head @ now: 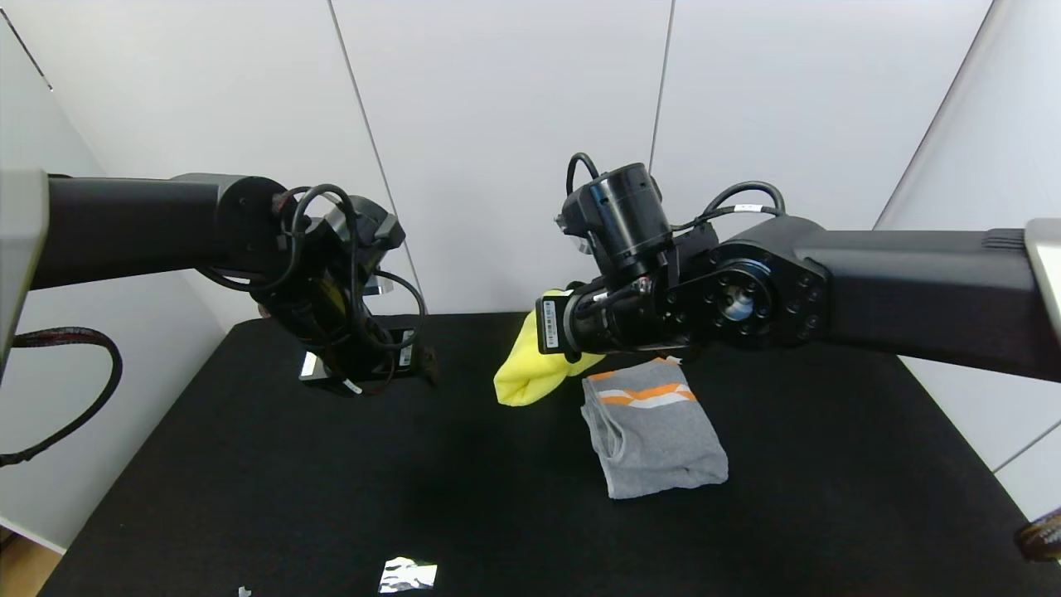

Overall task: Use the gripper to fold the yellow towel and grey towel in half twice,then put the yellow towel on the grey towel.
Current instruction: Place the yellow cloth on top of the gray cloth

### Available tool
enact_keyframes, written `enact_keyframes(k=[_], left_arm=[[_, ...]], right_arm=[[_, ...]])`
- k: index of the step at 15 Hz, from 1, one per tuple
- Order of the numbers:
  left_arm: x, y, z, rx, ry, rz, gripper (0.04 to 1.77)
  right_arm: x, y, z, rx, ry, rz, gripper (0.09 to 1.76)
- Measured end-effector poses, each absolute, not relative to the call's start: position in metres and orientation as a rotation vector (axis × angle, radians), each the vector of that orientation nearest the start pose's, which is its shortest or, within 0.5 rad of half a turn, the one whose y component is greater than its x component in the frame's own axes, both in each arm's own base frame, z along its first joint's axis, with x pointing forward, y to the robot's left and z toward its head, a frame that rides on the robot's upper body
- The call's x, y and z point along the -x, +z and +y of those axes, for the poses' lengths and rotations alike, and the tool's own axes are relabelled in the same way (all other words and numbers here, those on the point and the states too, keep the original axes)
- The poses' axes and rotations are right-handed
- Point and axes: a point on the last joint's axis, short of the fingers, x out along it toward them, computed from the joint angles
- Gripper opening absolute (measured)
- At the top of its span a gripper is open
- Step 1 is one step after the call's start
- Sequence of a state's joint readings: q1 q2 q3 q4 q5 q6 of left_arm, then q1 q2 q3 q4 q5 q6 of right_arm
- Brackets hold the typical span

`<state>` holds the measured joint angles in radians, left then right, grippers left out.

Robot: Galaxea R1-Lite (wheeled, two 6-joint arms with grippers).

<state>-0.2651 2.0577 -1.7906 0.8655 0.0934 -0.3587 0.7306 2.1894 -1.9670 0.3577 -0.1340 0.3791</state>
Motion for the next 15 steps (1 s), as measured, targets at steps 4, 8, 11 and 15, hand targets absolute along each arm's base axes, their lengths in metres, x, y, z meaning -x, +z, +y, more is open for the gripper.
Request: enact_keyframes(k=[4,8,11,15], left_arm=[[-0.358,0.199,-0.098,0.113,0.041,1.126,1.72],[-0.355,0.197,-0.101,0.100,0.030,1.135,1.72],[-0.353,0.195,-0.105,0.092,0.014,1.129,1.72],[-0.348,0.192,-0.111,0.073,-0.005,1.139,1.72]], right_arm=[[-0.338,0.232,0.274,-0.024,0.528,0.639,0.16],[-0.345,0.233,0.250,0.052,0.554,0.641,0.16],[-0.349,0.229,0.230,0.119,0.587,0.654,0.16],[-0.358,0.221,0.197,0.179,0.639,0.672,0.16]])
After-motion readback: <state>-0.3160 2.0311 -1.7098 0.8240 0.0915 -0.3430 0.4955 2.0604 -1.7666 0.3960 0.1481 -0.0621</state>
